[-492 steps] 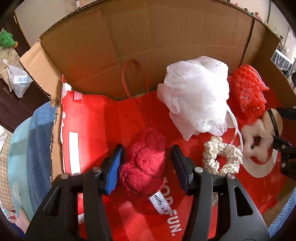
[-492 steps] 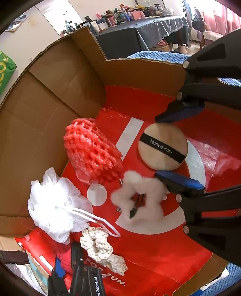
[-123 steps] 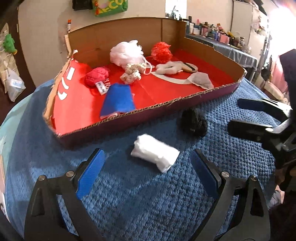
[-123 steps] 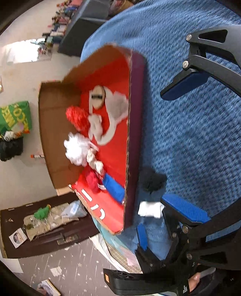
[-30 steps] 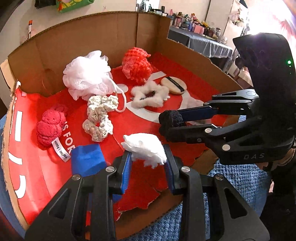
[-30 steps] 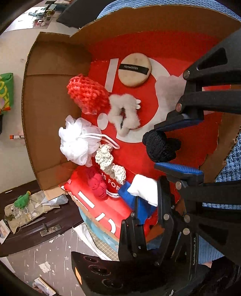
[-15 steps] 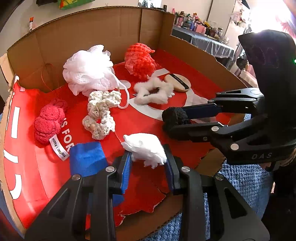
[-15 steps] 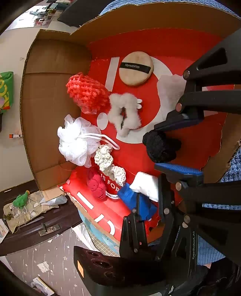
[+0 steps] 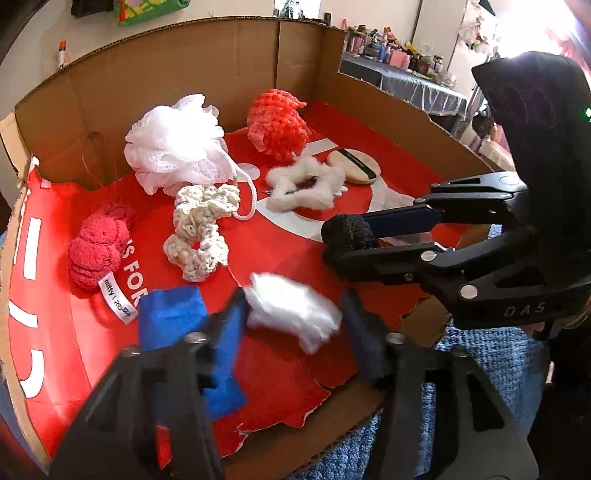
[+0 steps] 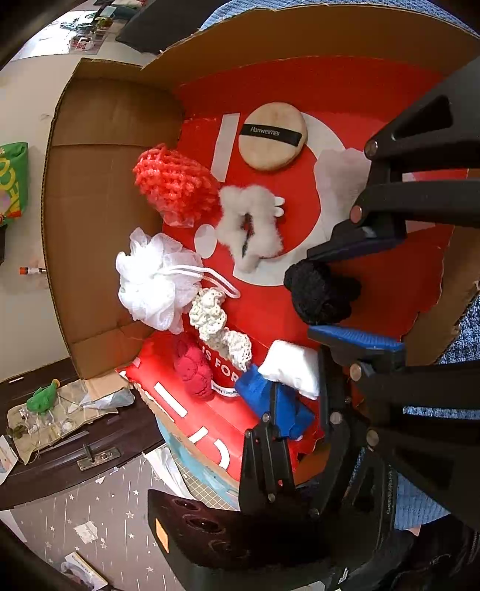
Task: Organize soft objects
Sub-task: 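Open both tools to release the sock and black ball in the box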
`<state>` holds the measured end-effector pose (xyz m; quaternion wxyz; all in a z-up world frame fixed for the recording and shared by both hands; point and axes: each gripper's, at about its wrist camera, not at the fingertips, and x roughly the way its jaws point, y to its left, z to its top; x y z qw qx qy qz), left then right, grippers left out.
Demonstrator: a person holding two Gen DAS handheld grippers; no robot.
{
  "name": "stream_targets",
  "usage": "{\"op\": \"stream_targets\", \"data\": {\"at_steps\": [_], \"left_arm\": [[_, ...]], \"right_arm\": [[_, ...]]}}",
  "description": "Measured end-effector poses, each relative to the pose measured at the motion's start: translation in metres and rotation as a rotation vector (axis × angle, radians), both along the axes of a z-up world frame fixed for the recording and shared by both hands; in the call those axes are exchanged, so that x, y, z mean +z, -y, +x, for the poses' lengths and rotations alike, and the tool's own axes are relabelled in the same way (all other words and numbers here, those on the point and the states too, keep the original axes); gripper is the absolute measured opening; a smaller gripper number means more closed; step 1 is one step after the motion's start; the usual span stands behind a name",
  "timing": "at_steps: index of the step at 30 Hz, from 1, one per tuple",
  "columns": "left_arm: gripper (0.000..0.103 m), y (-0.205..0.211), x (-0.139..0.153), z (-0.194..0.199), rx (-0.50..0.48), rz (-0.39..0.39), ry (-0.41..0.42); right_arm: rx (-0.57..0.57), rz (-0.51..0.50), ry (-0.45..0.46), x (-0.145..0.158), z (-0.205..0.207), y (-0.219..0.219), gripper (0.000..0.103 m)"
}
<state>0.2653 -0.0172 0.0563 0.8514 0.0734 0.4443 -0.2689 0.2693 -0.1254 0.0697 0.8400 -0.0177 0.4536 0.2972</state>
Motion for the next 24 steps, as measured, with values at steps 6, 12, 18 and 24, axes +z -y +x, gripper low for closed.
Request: {"op": "stream_targets", "data": {"at_steps": [6, 12, 18, 24], "left_arm": [[0.053, -0.002, -0.0012, 0.0026, 0.013, -0.003, 0.004], [0.053, -0.0033, -0.0009, 0.0027, 0.014, -0.003, 0.006], [0.055, -0.0042, -0.0012, 0.0026, 0.014, -0.006, 0.007], [0.056, -0.0052, -0.0012, 0.0024, 0.015, -0.01, 0.007]], "right_arm": [[0.001, 0.002, 0.003, 0.0007, 0.0008, 0.0009, 0.038], [-0.003, 0.007, 0.005, 0.0011, 0.0006, 0.0022, 0.038], [-0.001, 0.009, 0.01, 0.0019, -0.0004, 0.0032, 0.045], [0.0, 0.01, 0.012, 0.0025, -0.0006, 0.0026, 0.046]]}}
